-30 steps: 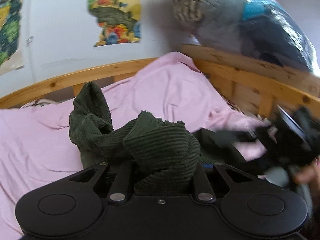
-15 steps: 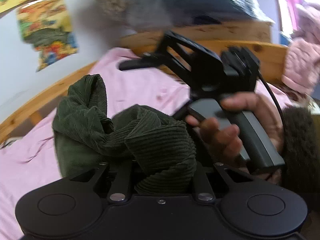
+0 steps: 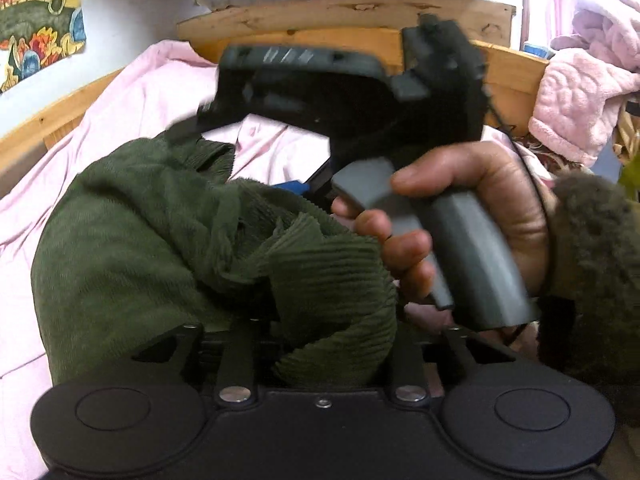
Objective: Fold large clothes
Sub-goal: 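Lower the green shirt bundle onto the pink sheet with the left gripper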
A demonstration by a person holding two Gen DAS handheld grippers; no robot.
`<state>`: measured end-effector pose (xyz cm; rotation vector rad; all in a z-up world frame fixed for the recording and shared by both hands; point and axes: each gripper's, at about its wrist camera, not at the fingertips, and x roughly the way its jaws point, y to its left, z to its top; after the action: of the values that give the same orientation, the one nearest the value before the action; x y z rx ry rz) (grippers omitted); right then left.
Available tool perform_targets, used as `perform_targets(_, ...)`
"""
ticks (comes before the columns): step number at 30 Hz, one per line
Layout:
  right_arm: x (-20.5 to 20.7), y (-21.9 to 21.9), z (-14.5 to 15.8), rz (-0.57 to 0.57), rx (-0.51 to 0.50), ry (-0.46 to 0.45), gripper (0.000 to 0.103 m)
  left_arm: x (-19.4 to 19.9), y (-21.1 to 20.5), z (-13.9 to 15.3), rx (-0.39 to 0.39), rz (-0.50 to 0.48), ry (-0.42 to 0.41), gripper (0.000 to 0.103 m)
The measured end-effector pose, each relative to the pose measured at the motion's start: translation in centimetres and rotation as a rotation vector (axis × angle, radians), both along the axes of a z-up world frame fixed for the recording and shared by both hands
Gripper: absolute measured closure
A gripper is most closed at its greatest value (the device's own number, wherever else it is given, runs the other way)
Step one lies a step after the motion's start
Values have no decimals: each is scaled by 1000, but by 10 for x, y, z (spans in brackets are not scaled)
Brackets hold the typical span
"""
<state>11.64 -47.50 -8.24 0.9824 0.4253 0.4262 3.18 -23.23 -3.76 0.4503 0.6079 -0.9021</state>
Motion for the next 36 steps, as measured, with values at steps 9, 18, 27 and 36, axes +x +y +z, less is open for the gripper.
perform_targets(9, 2, 16, 7, -32, -177, 2, 81, -4, 22, 7, -99, -5, 62, 34)
perform_targets(18, -6, 20, 10, -72, -213, 4, 82, 3, 86, 39, -367, 138, 169, 17)
perform_targets(27, -16, 34, 21, -164, -368, -10, 69, 51, 145, 29, -408, 618, 248, 12)
perform_targets(36, -66, 50, 67, -336, -630, -187, 14, 61, 139, 12, -354, 676, 254, 1)
